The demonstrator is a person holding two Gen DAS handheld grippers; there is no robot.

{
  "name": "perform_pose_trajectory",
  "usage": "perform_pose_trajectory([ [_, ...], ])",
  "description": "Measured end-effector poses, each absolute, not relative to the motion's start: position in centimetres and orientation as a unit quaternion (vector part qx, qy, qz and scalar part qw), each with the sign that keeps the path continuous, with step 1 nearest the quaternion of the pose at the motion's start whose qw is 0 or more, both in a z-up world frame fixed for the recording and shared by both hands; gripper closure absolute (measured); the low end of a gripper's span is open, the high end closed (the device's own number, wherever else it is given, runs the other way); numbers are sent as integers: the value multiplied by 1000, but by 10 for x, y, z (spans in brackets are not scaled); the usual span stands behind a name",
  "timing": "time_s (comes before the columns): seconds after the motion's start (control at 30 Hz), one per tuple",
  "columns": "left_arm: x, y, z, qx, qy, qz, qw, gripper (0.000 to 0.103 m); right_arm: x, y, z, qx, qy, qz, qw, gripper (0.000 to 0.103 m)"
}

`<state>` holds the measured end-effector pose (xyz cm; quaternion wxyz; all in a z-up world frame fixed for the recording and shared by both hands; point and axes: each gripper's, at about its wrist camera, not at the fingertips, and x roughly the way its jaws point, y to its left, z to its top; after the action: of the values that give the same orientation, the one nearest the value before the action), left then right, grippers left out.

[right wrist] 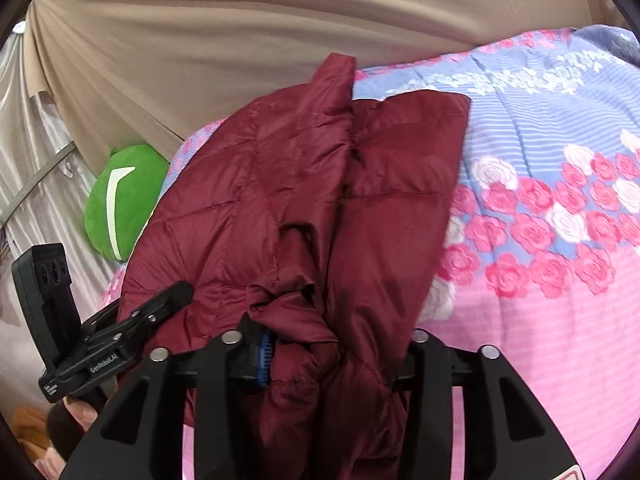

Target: Fold large clothes

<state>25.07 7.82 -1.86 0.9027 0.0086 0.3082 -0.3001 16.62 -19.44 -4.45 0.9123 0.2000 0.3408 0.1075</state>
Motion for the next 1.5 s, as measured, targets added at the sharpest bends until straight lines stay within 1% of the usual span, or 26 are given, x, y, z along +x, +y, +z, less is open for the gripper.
perform_pose_trajectory([
  [0.03,249,84,-15,2,312,-297,903,40,162,-197,-42,198,341,104,913,53],
  [0.1,244,93,-9,-9,315,-294,902,31,151,-203,-31,188,333,87,920,46],
  [0.13,241,99,-3,-14,312,-285,906,22,146,-206,-24,181,327,76,924,44],
  [0.17,240,104,2,-18,307,-276,911,16,141,-210,-14,174,315,61,931,40],
  [0.2,237,110,10,-22,300,-269,915,13,135,-215,-4,169,299,49,938,36],
  [0.23,236,113,15,-25,298,-266,917,12,131,-219,5,170,281,42,944,35],
  [0.3,237,116,28,-37,300,-251,920,12,136,-224,18,182,268,50,945,32],
  [0.4,242,106,39,-45,316,-243,916,11,162,-218,19,195,296,95,930,30],
  [0.47,243,96,39,-48,327,-240,913,11,187,-207,6,191,331,109,918,31],
  [0.53,242,86,37,-39,335,-232,912,11,204,-197,-10,180,362,113,908,83],
  [0.57,240,81,35,-31,340,-226,912,11,207,-194,-15,167,372,112,906,92],
  [0.67,230,75,30,-9,344,-225,912,11,187,-199,-1,171,317,125,924,95],
  [0.73,225,73,27,7,347,-222,911,11,186,-197,2,161,310,112,930,95],
  [0.87,218,68,22,22,352,-221,909,11,203,-214,-34,189,359,89,910,95],
  [0.93,214,67,19,26,356,-220,908,11,206,-220,-46,210,366,93,902,96],
  [1.2,183,73,6,52,375,-226,897,11,210,-224,-47,219,374,94,896,96],
  [1.33,158,77,-21,118,394,-229,882,11,207,-227,-45,222,381,93,893,95],
  [1.37,156,77,-27,130,396,-222,882,11,207,-226,-43,224,383,92,892,93],
  [1.4,155,77,-33,140,398,-213,881,11,204,-226,-38,226,382,88,892,85],
  [1.47,157,81,-42,143,402,-196,883,12,185,-225,-24,222,366,89,899,76],
  [1.5,159,84,-42,135,402,-194,885,12,174,-224,-18,220,359,97,902,66],
])
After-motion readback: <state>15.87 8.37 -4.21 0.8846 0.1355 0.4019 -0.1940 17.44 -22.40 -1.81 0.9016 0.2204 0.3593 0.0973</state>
